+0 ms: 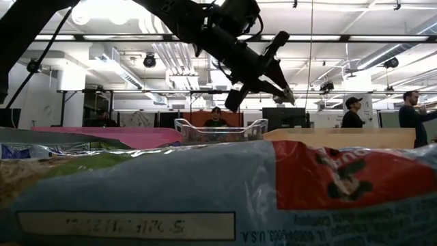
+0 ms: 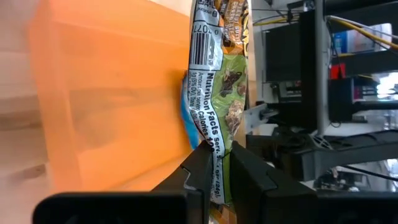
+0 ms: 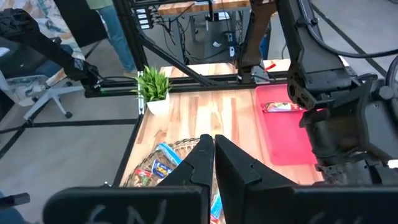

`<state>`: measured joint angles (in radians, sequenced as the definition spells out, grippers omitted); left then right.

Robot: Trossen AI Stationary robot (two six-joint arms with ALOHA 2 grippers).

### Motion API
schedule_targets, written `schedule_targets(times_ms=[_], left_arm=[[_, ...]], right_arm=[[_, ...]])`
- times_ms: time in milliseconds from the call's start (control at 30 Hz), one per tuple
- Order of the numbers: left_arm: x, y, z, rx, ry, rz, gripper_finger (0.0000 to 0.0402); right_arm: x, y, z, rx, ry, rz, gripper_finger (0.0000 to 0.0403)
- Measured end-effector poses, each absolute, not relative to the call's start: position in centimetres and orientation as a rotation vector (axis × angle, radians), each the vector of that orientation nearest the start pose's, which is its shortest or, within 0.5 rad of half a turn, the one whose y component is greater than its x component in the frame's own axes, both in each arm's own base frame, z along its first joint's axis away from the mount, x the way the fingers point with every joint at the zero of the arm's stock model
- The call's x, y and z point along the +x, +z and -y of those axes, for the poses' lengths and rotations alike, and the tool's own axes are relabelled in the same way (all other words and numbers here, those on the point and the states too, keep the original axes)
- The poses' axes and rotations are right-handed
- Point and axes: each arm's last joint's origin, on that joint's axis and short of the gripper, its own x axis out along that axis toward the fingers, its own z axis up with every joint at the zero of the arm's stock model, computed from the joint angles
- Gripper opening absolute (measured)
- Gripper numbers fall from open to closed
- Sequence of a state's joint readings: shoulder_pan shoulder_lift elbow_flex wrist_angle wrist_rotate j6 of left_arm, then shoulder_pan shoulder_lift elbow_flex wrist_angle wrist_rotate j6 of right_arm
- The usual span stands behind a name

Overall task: Pick and place Granola Bars by type
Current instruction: Put the yellow granola bar into the yellow bin

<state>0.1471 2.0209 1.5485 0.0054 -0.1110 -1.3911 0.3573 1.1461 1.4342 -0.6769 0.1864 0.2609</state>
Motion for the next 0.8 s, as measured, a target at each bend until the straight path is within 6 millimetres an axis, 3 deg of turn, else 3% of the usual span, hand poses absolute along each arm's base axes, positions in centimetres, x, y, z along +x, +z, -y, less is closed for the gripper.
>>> schedule_targets(times_ms=[467,800], left_arm=[[45.3,21.7,-7.1,-1.406,0.597,-0.232,0.0028],[45.7,22.1,-6.7,-1.407,0.521,-0.202,0.0048]], right_arm=[[20.6,43.5,-7.1,0.147,0.101,-0.389,0.0008],[20.6,43.5,-7.0,0.147,0.094,-0.387,0.0008]])
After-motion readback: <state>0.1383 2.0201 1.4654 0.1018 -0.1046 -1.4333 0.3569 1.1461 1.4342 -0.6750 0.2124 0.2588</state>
